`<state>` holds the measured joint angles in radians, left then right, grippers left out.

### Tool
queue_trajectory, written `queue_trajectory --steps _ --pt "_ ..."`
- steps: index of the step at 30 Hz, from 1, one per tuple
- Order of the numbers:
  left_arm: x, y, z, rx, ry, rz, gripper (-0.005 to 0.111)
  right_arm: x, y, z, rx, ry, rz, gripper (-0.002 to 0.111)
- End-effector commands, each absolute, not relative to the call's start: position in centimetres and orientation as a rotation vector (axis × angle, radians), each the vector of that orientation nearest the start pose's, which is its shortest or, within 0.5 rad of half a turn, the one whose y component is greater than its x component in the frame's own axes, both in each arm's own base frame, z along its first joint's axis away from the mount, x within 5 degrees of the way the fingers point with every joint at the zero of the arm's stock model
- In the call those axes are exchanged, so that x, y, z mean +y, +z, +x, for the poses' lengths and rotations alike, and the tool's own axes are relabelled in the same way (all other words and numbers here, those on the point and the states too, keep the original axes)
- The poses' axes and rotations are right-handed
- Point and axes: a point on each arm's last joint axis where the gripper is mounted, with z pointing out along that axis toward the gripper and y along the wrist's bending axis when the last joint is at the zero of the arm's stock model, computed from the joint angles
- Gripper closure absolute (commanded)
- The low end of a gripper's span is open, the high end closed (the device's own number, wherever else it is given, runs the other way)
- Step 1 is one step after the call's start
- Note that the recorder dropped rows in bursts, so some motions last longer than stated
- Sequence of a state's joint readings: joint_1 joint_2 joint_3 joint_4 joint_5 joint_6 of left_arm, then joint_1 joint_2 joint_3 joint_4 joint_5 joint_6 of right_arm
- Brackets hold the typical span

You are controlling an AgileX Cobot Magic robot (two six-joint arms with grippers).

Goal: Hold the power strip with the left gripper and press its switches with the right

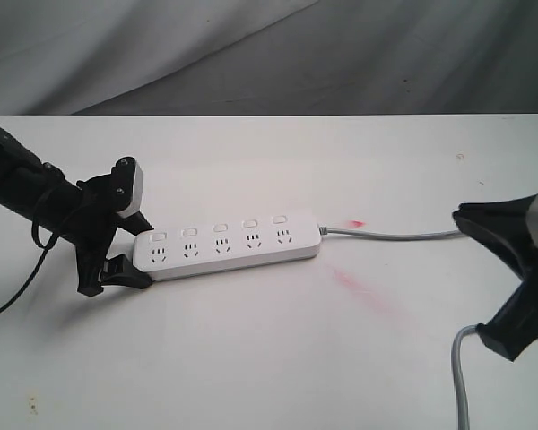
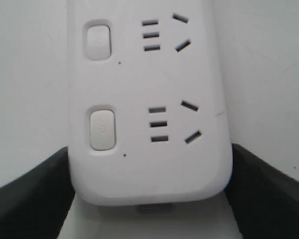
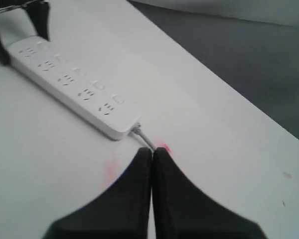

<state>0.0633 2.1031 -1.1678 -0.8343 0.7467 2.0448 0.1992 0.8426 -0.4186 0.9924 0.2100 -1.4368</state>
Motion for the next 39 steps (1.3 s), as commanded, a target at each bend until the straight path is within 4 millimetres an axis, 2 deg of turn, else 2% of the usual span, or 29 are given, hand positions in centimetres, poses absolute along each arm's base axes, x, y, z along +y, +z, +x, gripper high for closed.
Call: queue_trajectory --steps 1,7,11,19,24,26,28,30,34,35,36,39 --pt "-2.1 8.4 37.1 2.045 -0.336 1.773 0.060 2.9 24.7 13.7 1.832 -0.068 -0.488 0.108" --pt "-2.1 8.4 37.1 2.042 -0.335 1.776 0.060 1.0 25.6 9.9 1.661 -0.107 -0.282 0.108" --pt "-2.1 8.4 37.1 2.042 -0.335 1.776 0.060 0.4 25.9 8.6 1.602 -0.150 -0.225 0.108" --pt "-2.1 8.4 37.1 2.044 -0.336 1.774 0.060 0.1 25.9 8.5 1.594 -0.181 -0.193 0.108" --pt "-2.1 8.4 37.1 2.044 -0.336 1.774 0.060 0.0 25.7 8.5 1.603 -0.130 -0.137 0.108" --pt "-2.1 8.4 37.1 2.044 -0.336 1.774 0.060 -0.3 25.3 8.5 1.606 -0.176 -0.133 0.108" --pt "-2.1 8.4 37.1 2.042 -0.335 1.776 0.060 -0.3 24.4 8.5 1.627 -0.096 -0.051 0.108" --pt "-2.1 8.4 37.1 2.042 -0.335 1.776 0.060 -0.2 23.2 8.5 1.658 -0.081 -0.048 0.108" --pt "-2.1 8.4 37.1 2.042 -0.335 1.776 0.060 -0.2 20.6 6.8 1.608 -0.012 0.023 0.108" --pt "-2.1 8.4 37.1 2.042 -0.335 1.776 0.060 -0.1 20.8 6.5 1.573 0.003 0.038 0.108" --pt "-2.1 8.4 37.1 2.045 -0.336 1.774 0.060 -0.1 20.3 6.3 1.621 0.013 0.040 0.108" --pt "-2.1 8.4 37.1 2.045 -0.336 1.774 0.060 0.0 20.2 6.0 1.620 0.019 0.040 0.108"
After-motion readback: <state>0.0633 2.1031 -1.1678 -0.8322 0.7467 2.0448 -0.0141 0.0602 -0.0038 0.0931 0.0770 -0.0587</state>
